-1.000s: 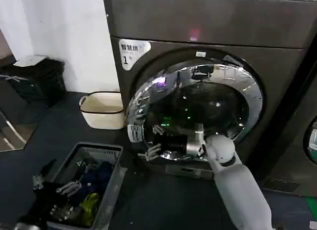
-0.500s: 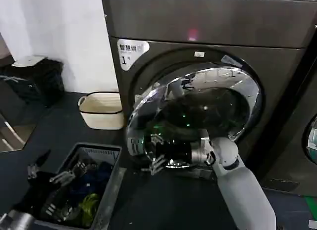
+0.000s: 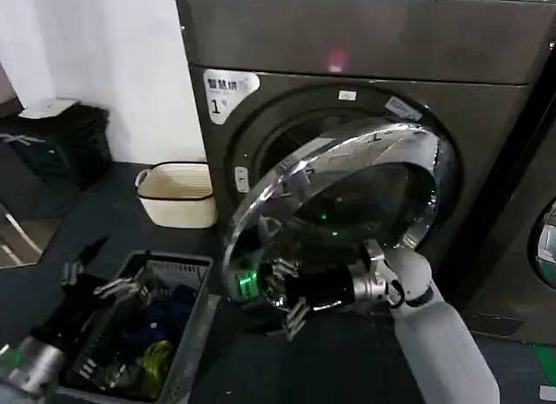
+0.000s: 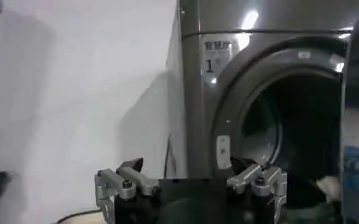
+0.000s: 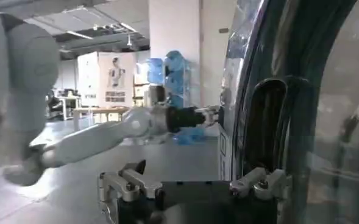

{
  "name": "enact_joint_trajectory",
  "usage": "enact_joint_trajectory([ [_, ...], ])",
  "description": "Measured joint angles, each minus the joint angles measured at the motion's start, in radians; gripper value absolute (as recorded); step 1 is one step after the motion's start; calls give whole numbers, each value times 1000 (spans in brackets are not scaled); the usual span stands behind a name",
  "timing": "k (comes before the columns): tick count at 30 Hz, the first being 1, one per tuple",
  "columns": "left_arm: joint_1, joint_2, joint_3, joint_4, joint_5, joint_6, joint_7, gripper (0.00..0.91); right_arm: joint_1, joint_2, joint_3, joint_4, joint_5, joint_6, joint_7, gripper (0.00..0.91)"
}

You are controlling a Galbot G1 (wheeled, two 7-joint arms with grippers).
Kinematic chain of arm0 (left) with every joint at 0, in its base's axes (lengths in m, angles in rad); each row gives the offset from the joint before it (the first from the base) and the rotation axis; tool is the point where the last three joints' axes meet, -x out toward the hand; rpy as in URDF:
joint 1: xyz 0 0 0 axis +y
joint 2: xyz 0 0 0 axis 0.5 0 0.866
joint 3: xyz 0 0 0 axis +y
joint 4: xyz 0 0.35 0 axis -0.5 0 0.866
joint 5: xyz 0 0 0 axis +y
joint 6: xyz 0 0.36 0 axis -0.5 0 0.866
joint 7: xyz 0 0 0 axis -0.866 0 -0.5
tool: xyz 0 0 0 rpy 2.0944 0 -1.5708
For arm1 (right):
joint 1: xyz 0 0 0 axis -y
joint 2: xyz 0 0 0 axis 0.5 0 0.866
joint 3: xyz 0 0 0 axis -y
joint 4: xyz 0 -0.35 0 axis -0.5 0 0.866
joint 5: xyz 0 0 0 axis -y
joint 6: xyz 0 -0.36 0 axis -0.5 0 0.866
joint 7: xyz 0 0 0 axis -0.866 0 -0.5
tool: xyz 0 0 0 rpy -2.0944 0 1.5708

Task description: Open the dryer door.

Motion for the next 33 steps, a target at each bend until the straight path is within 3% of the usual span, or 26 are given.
enact_joint_trajectory([
  [18,-149,185,170,77,-127,15,2,907,-89,-63,81,81,97,4,2,907],
  [28,-299,253,369,152,-184,-2,15,907,-175,-115,196,125,142,13,2,907],
  [33,-375,260,476,182,-192,-1,16,907,-238,-137,290,132,123,40,3,907],
])
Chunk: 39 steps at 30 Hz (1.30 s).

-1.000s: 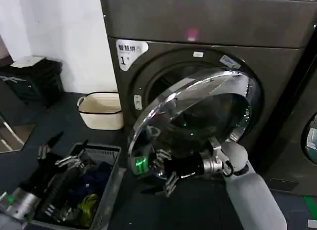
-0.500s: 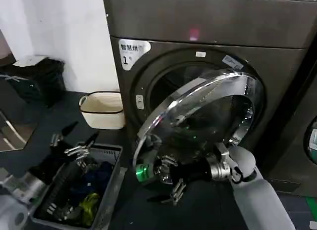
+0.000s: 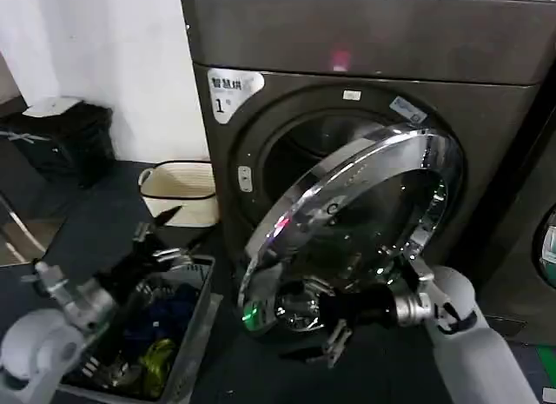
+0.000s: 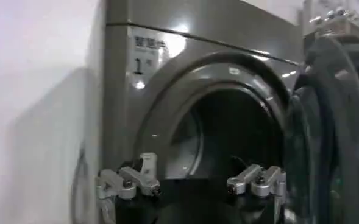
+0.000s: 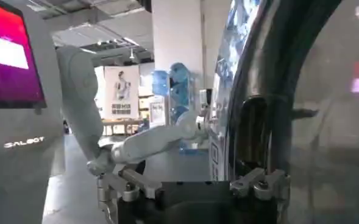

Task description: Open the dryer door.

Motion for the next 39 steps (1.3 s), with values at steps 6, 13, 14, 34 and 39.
enact_joint_trajectory([
  [6,-68,-3,97,23,-3,0,20,907,-77,5,116,0,-46,52,1,907],
  [13,-122,0,175,30,-10,13,23,907,-142,42,264,15,-19,59,1,907],
  [14,-128,1,186,30,-10,13,28,907,-151,47,289,18,-11,59,1,907],
  [34,-167,-11,328,12,31,17,134,907,-283,101,668,53,105,134,261,907],
  [39,-169,-11,354,-4,30,20,139,907,-304,106,759,55,142,146,321,907],
])
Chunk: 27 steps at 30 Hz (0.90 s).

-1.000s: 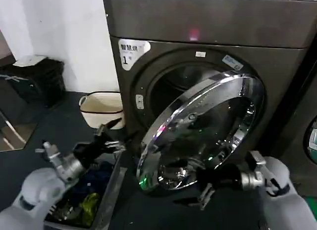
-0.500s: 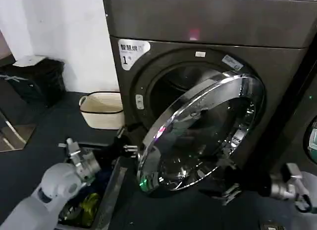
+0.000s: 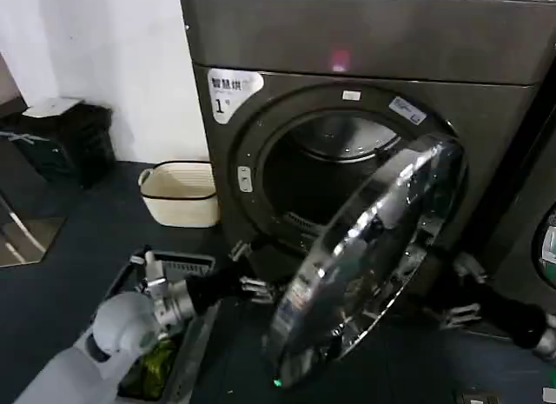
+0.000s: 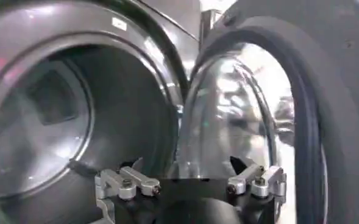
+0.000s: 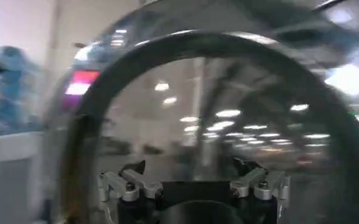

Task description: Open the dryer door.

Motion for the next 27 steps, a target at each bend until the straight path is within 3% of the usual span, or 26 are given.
enact_joint_trajectory([
  [12,-15,-28,86,-8,27,-11,10,907,-35,-10,157,-13,72,65,274,907],
  [21,-57,-59,181,23,32,-22,10,907,-66,-22,234,-70,160,171,619,907],
  [27,-106,-98,256,65,40,-31,16,907,-105,-47,293,-95,132,193,774,907],
])
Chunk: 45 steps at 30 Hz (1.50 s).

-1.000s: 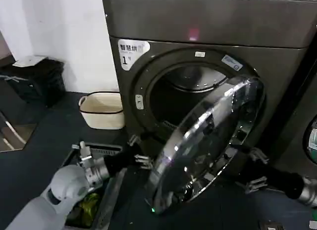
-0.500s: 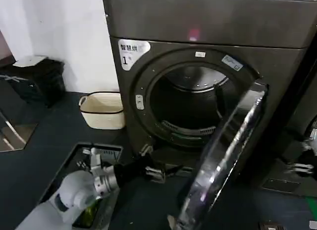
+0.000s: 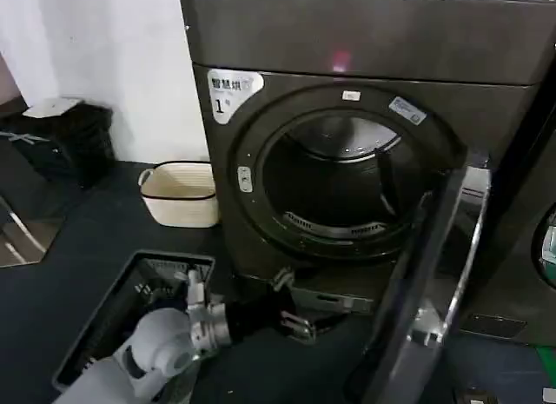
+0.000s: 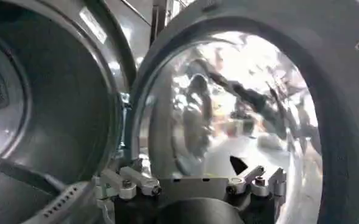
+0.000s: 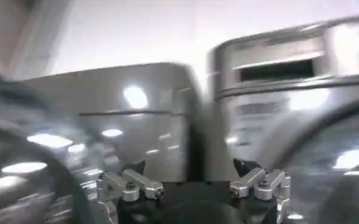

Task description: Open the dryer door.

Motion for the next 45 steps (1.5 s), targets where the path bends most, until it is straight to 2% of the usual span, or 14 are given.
enact_joint_trajectory([
  [3,-24,-21,36,19,2,-11,-2,907,-26,-16,36,-13,-55,-2,50,907],
  [8,-73,-58,103,46,-2,-19,-3,907,-76,-32,100,-29,-184,-41,84,907],
  [11,-104,-79,144,65,-6,-20,-4,907,-93,-37,141,-42,-219,-88,87,907],
  [14,-131,-103,184,82,-7,-20,-3,907,-107,-43,184,-62,-247,-99,90,907],
  [19,-174,-150,240,115,-6,-21,-7,907,-127,-44,235,-88,-253,-115,92,907],
  [24,-215,-199,292,150,-3,-24,-17,907,-148,-46,289,-93,-215,-133,141,907],
  [33,-314,-306,382,232,-8,-29,-35,907,-190,-79,402,-150,-295,-154,294,907],
  [35,-326,-334,396,252,-5,-31,-36,907,-200,-87,432,-166,-297,-165,314,907],
  [45,-380,-457,443,344,22,-47,-56,907,-244,-107,570,-224,-284,-151,323,907],
])
